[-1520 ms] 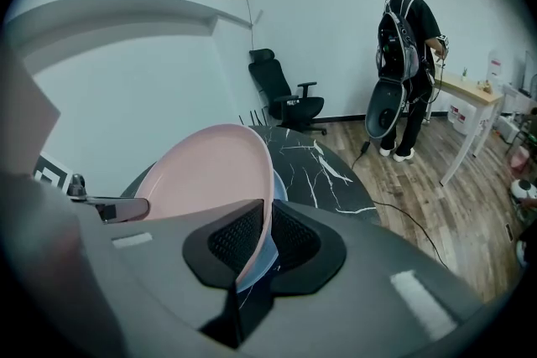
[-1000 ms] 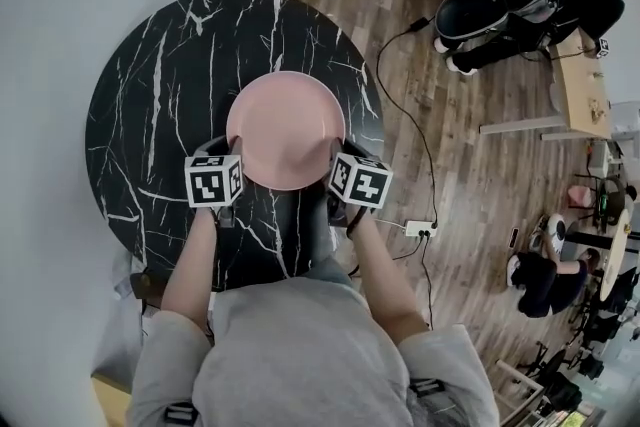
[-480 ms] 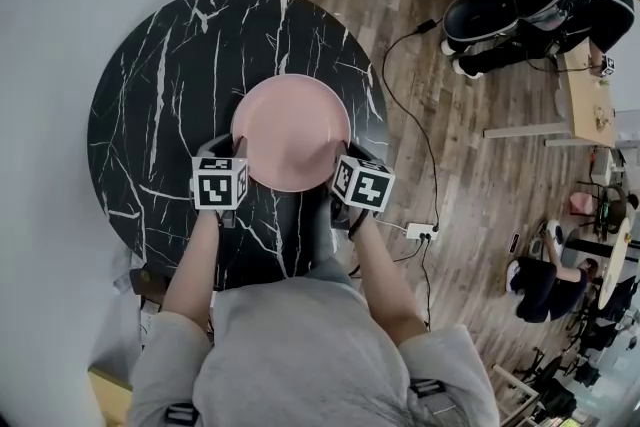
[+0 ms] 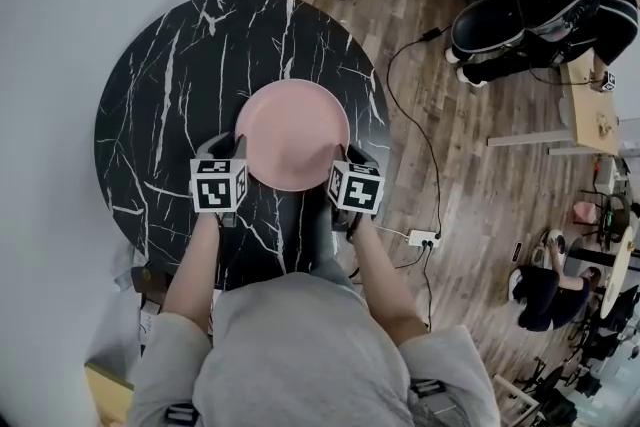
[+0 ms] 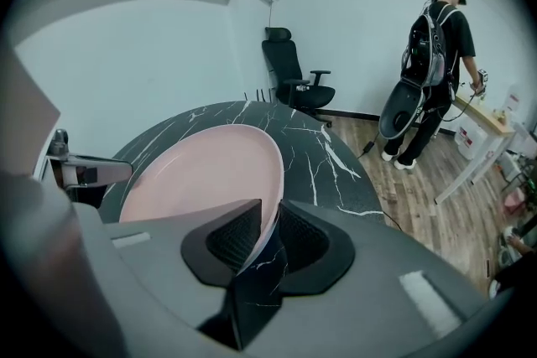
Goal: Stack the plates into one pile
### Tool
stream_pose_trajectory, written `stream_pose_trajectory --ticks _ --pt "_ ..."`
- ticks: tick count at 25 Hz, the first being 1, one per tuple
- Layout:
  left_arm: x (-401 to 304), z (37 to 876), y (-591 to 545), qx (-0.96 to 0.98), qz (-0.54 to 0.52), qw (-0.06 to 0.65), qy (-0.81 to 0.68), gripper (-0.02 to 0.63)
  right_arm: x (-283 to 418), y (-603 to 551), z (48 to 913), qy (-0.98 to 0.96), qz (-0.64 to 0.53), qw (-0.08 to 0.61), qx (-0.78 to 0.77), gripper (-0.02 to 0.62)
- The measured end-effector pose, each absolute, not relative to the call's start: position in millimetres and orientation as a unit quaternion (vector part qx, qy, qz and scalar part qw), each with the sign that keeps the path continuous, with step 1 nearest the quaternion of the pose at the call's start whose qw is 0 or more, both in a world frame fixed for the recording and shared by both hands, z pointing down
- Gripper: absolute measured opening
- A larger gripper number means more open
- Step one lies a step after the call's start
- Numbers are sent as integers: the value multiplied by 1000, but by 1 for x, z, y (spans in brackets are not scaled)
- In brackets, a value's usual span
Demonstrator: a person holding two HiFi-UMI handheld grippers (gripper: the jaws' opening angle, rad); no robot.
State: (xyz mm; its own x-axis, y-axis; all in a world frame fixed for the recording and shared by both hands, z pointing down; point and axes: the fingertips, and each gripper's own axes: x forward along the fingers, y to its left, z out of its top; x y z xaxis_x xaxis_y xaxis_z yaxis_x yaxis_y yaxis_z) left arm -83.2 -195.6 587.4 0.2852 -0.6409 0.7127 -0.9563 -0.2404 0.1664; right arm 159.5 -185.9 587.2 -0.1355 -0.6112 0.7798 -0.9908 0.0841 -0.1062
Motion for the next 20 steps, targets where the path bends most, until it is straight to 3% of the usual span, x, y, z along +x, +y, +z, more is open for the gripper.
stream_pose_trajectory --ticks 11,12,20 --pt "-91 519 -193 779 193 227 -552 126 140 -179 538 -720 285 211 596 25" --pt "-92 511 -193 782 185 217 -554 118 137 -177 531 -726 277 203 596 3" --pt "-105 439 -182 802 120 148 -566 58 118 -166 459 -763 210 133 597 3"
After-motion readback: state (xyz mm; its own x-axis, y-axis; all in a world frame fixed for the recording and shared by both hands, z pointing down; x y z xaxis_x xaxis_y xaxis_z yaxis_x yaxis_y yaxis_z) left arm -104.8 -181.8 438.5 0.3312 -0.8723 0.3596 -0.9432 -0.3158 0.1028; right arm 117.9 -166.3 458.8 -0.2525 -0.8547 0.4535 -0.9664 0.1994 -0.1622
